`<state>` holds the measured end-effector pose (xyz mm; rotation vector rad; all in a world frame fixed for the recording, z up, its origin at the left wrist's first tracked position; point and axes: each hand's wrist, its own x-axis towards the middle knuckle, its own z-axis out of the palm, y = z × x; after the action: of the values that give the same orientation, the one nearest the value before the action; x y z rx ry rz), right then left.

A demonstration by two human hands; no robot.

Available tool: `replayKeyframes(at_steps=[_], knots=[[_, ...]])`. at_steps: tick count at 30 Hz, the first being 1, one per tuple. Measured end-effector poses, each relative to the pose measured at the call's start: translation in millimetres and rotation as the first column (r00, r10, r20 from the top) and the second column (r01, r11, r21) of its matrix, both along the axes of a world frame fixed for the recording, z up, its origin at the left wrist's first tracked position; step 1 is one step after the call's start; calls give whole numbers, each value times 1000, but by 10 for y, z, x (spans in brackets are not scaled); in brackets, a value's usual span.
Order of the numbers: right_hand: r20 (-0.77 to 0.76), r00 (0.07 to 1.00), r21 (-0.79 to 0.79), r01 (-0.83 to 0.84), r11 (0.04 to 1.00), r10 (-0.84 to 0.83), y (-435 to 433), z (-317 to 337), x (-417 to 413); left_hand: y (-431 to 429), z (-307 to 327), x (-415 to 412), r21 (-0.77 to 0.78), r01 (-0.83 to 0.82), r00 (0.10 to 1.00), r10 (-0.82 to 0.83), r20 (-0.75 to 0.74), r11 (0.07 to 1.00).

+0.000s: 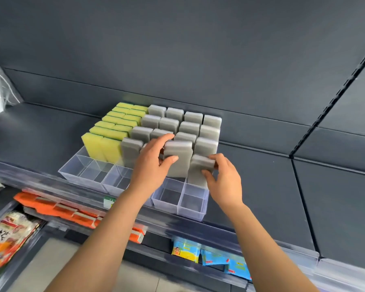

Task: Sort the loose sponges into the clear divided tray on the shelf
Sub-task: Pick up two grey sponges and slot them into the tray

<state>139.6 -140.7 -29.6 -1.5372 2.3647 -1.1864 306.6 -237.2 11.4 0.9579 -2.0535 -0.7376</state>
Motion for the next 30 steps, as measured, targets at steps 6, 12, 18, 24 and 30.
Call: replayKeyframes(at_steps=[6,12,18,24,30], knots=[[-23,999,0,48,999,-48,-5,22,72,-104,-4,5,-125,79,984,-57,169,989],[-77,994,-28,74,997,-76,-11,24,102,-128,-8,-47,-312,108,962,-20,274,944],[-122,990,-41,71,997,-76,-33,11,105,-234,-42,-57,-449,132,887,97,451,884],[-147,988,-55,38,998,-46,-32,17,83,-281,-102,-106,-430,152,882,75,466,890],[-189,981,-63,31,998,-43,-9,6,113,-272,-137,-81,-456,180,890,53,453,871]])
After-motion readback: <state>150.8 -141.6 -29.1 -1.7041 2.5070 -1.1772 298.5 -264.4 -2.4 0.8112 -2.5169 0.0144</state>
